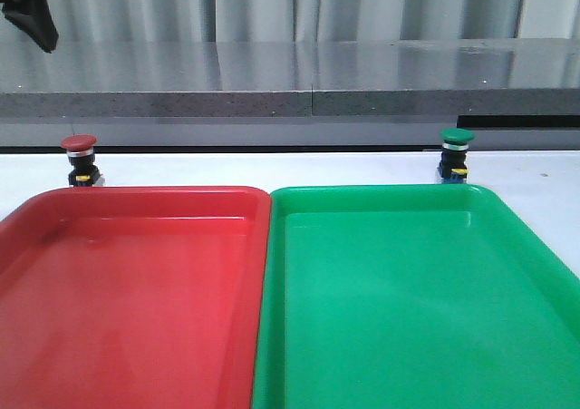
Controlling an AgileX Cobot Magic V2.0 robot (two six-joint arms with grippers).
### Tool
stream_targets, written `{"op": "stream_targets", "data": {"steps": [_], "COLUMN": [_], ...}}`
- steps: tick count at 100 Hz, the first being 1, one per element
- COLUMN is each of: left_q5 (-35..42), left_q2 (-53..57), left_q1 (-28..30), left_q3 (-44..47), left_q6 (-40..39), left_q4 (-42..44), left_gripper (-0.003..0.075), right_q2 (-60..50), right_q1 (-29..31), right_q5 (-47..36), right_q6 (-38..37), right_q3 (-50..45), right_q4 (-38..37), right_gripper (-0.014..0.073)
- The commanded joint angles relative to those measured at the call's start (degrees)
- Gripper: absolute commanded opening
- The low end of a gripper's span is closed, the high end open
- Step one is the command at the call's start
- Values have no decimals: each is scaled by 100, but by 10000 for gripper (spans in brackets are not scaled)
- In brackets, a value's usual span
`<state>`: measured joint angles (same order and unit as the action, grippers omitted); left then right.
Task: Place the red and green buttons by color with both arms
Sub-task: 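Move the left gripper down over the red button and grasp it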
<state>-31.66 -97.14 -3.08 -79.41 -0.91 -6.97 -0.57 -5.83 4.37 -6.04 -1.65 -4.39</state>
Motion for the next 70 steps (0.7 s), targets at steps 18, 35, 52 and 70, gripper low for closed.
{"op": "stream_targets", "data": {"steps": [18,35,52,70], "left_q5": [346,393,502,714], "left_q2": [-454,-846,-1133,-1323], "left_q1": [-150,-173,-232,-232], "left_q3": [-691,-817,-829,-829], "left_q6": [12,12,12,12], "left_q4": [-42,-42,-42,-42], "left_gripper": [548,548,548,548], "right_q2": [-120,-120,-120,-120], "right_q1": [18,18,18,18], "right_q5": [-437,-437,-437,-437], "right_q6": [26,26,26,26], "right_q3": [90,90,90,90], "right_q4": [5,5,5,5], "right_gripper": [-67,-67,-67,-67]}}
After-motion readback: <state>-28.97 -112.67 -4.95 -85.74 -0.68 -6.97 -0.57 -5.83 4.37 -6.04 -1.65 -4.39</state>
